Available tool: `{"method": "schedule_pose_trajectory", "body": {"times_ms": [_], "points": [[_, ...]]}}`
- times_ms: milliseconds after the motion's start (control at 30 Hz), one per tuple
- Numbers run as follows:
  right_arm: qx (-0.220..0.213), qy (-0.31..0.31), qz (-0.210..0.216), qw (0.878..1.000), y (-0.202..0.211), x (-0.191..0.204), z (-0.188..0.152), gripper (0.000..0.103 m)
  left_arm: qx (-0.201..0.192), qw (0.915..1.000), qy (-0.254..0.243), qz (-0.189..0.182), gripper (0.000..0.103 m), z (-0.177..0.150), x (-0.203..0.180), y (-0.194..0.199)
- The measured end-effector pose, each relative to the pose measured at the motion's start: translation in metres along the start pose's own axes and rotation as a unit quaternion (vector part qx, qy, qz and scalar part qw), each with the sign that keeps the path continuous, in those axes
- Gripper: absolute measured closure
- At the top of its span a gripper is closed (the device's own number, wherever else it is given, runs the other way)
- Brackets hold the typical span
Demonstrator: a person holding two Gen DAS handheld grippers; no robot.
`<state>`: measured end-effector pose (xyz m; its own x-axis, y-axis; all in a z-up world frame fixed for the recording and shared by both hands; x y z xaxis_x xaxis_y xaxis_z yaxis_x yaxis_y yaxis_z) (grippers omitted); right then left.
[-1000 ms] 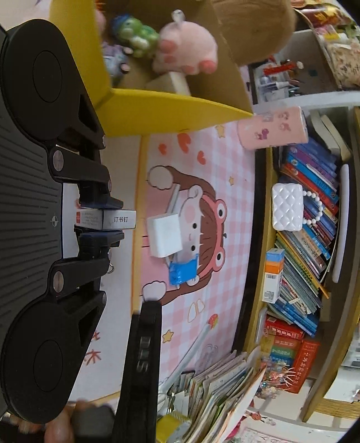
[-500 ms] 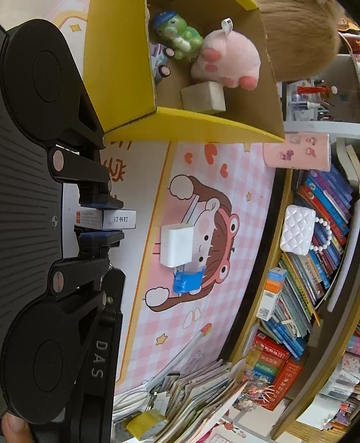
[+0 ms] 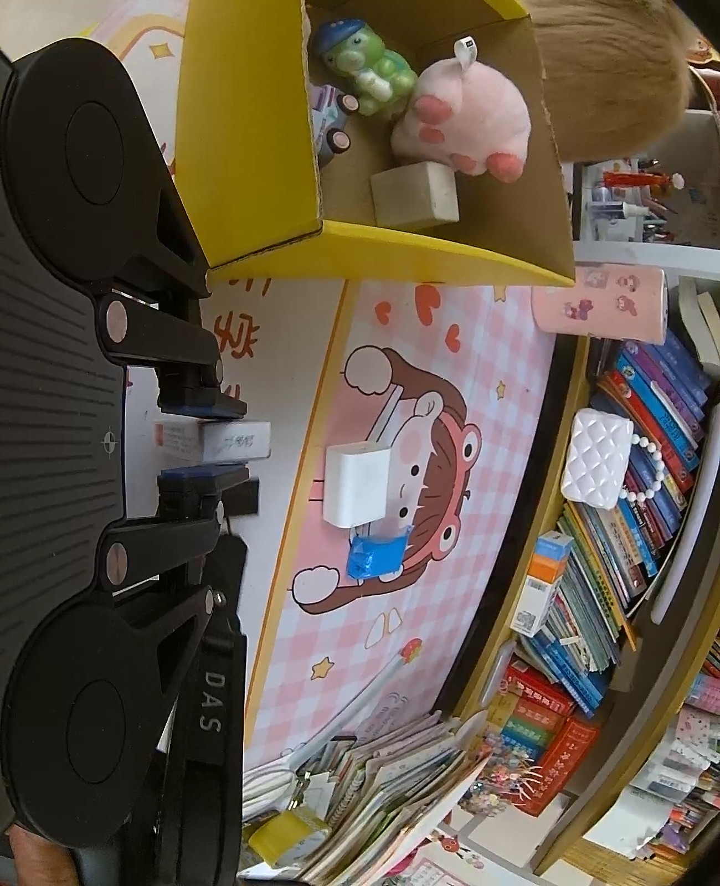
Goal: Organize objects
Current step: 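Lift both held items off the mat toward the yellow box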
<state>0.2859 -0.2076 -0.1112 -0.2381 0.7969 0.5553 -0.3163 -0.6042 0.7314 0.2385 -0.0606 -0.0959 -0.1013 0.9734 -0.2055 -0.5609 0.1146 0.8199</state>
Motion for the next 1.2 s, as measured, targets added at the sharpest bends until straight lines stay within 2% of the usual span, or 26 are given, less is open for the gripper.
{"method": "schedule_pose_trajectory", "body": {"times_ms": [100,200,400,467,700,767,833,933,1200], "points": [[-0.032,0.020,-0.041,0.998,0.010,-0.002,0.006,0.101,-0.007,1.0000,-0.002,0.000,0.089,0.001,-0.001,0.002],[-0.054,0.025,-0.059,0.997,0.019,-0.005,0.011,0.101,-0.009,0.9999,-0.013,-0.005,0.094,0.003,-0.005,0.004],[-0.080,0.022,-0.093,0.992,0.033,-0.010,0.011,0.101,-0.008,0.9995,-0.031,-0.003,0.094,0.002,-0.011,0.001],[-0.085,0.019,-0.098,0.991,0.039,-0.013,0.009,0.101,-0.014,0.9991,-0.041,-0.001,0.089,0.003,-0.015,0.001],[-0.107,-0.013,-0.125,0.986,0.058,-0.034,0.002,0.101,-0.035,0.9962,-0.079,0.001,0.062,0.001,-0.033,0.008],[-0.111,-0.020,-0.130,0.985,0.061,-0.039,0.001,0.101,-0.035,0.9961,-0.081,0.006,0.051,0.001,-0.035,0.009],[-0.114,-0.025,-0.132,0.984,0.064,-0.043,0.000,0.101,-0.033,0.9961,-0.081,0.008,0.036,-0.001,-0.036,0.008],[-0.115,-0.027,-0.132,0.984,0.065,-0.044,-0.002,0.101,-0.025,0.9963,-0.083,0.007,0.025,-0.004,-0.038,0.006],[-0.105,-0.018,-0.132,0.985,0.064,-0.044,-0.006,0.101,0.007,0.9976,-0.064,0.025,0.019,-0.007,-0.036,-0.014]]}}
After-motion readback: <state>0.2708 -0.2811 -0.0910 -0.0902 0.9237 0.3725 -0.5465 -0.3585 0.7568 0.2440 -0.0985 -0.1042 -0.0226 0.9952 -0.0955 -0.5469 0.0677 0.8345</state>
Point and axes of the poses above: each gripper's, at about its wrist camera, not at the fingertips, and y roughly against the way its jaws point, x to its left, z to its top, the point moved 6 cm from there along -y, roughly the way its jaws point, and after that the axes turned 7 degrees about x, right-handed, at the moved point
